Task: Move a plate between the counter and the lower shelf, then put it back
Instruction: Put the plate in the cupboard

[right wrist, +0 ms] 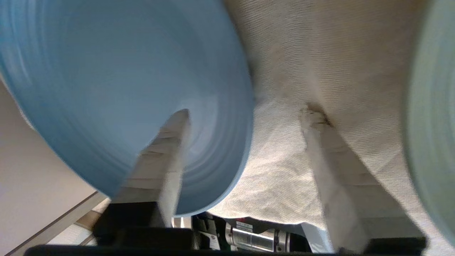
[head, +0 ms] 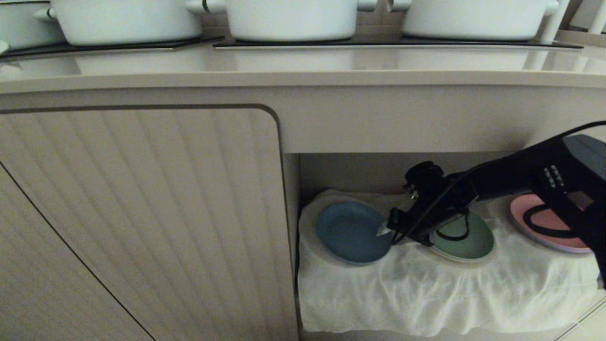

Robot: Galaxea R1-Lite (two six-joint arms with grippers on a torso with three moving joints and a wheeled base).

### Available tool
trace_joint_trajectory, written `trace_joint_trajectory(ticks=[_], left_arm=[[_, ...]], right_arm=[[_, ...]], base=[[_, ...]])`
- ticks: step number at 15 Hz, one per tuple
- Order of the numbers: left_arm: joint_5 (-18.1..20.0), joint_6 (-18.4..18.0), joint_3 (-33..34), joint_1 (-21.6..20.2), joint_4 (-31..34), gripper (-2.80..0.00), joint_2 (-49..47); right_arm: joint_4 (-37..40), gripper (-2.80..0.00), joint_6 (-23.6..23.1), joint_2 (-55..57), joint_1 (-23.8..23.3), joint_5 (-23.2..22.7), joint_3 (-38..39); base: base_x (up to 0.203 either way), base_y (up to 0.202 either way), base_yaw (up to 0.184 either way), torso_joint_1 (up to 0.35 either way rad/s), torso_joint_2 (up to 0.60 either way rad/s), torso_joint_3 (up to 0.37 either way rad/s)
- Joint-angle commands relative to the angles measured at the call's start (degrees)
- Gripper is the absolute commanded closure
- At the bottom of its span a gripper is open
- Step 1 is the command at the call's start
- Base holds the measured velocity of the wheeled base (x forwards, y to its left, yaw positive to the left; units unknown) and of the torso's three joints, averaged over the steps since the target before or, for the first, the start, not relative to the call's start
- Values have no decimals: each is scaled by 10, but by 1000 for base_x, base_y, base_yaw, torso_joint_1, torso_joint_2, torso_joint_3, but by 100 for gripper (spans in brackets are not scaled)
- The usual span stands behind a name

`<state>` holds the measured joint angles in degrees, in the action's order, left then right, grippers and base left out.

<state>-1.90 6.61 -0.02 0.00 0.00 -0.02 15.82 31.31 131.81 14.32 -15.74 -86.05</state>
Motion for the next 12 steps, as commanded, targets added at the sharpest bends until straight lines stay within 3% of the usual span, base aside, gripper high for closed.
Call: trace_joint_trajectory(ticks=[1, 5, 12], left_arm=[[0, 1, 0, 0, 0, 0, 0], [0, 1, 0, 0, 0, 0, 0], [0, 1, 0, 0, 0, 0, 0]], right_arm=[[4, -280, 3, -3, 0, -2, 1], [36, -280, 5, -19, 0, -3, 2], [34, -280, 1, -72, -1, 0, 78]], base=[[0, 0, 0, 0, 0, 0], [0, 0, 0, 0, 0, 0], [0, 0, 0, 0, 0, 0]])
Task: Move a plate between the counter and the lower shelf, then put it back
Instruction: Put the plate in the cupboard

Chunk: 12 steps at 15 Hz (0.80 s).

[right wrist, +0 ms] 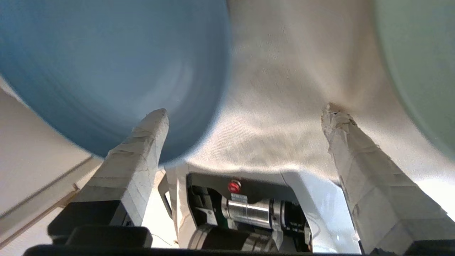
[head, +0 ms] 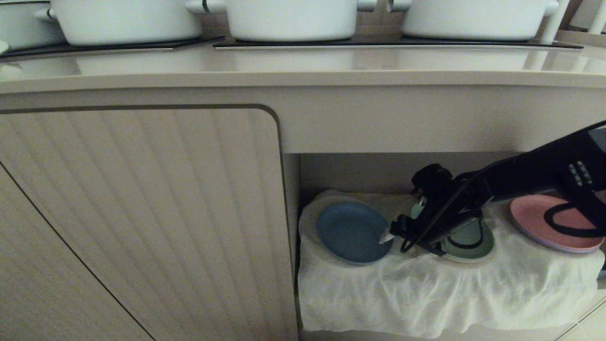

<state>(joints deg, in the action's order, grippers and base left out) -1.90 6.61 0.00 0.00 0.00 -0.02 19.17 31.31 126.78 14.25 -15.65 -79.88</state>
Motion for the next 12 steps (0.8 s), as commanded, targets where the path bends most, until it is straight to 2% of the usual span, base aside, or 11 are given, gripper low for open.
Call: trace_joint_trajectory(ticks=[1, 8, 12], left_arm=[[0, 1, 0, 0, 0, 0, 0], [0, 1, 0, 0, 0, 0, 0], [0, 1, 0, 0, 0, 0, 0]], right_arm=[[-1, -280, 1, -30, 0, -1, 28], [-4, -280, 0, -86, 0, 2, 100], [-4, -280, -21, -116, 0, 2, 144]], base=[[0, 0, 0, 0, 0, 0], [0, 0, 0, 0, 0, 0], [0, 0, 0, 0, 0, 0]])
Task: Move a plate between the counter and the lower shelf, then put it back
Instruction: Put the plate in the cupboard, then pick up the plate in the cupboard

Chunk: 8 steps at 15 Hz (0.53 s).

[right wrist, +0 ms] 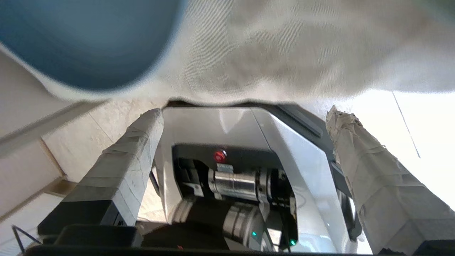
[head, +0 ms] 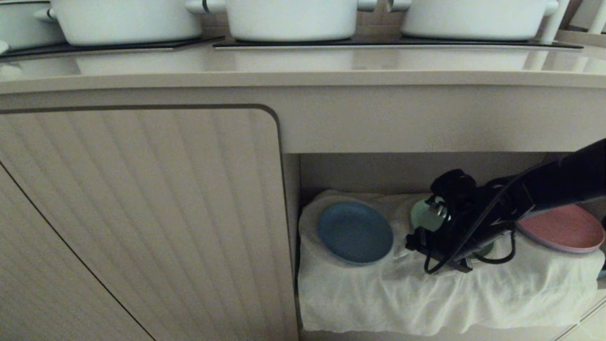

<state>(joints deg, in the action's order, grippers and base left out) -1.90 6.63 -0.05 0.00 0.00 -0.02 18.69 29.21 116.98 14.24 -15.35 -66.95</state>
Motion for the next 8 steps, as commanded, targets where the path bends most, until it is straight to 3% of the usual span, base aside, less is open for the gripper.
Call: trace_joint_trajectory(ticks=[1, 3, 4, 8], left_arm=[[0, 0, 0, 0, 0, 0, 0], [0, 0, 0, 0, 0, 0, 0], [0, 0, 0, 0, 0, 0, 0], [0, 0, 0, 0, 0, 0, 0]], right_arm=[[1, -280, 0, -30, 0, -1, 24], [1, -280, -2, -51, 1, -1, 51], [0, 0, -5, -60, 1, -1, 66], [-21, 0, -8, -92, 0, -2, 114]], base=[[0, 0, 0, 0, 0, 0], [0, 0, 0, 0, 0, 0], [0, 0, 0, 0, 0, 0], [0, 0, 0, 0, 0, 0]])
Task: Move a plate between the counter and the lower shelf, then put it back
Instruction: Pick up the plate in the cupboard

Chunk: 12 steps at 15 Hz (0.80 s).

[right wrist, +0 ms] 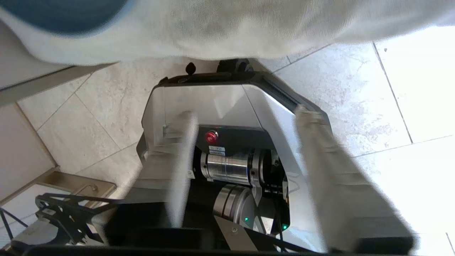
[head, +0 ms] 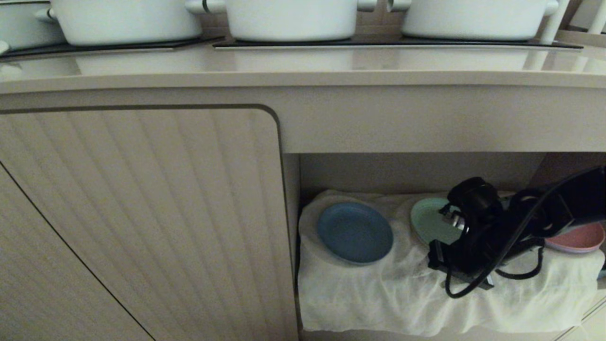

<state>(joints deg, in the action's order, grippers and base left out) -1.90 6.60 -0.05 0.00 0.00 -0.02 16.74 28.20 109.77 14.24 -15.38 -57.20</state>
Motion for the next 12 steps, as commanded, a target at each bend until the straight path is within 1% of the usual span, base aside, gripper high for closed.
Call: trace_joint_trajectory(ticks=[1, 7, 10, 12], left_arm=[[0, 1, 0, 0, 0, 0, 0], [0, 1, 0, 0, 0, 0, 0], [0, 1, 0, 0, 0, 0, 0], [0, 1, 0, 0, 0, 0, 0]], right_arm=[[-4, 0, 2, -27, 0, -2, 25], [-6, 0, 0, -86, 1, 0, 94], [-6, 0, -29, -129, 1, 0, 138], [-6, 0, -36, -165, 1, 0, 157]], base=[[0, 0, 0, 0, 0, 0], [0, 0, 0, 0, 0, 0], [0, 0, 0, 0, 0, 0], [0, 0, 0, 0, 0, 0]])
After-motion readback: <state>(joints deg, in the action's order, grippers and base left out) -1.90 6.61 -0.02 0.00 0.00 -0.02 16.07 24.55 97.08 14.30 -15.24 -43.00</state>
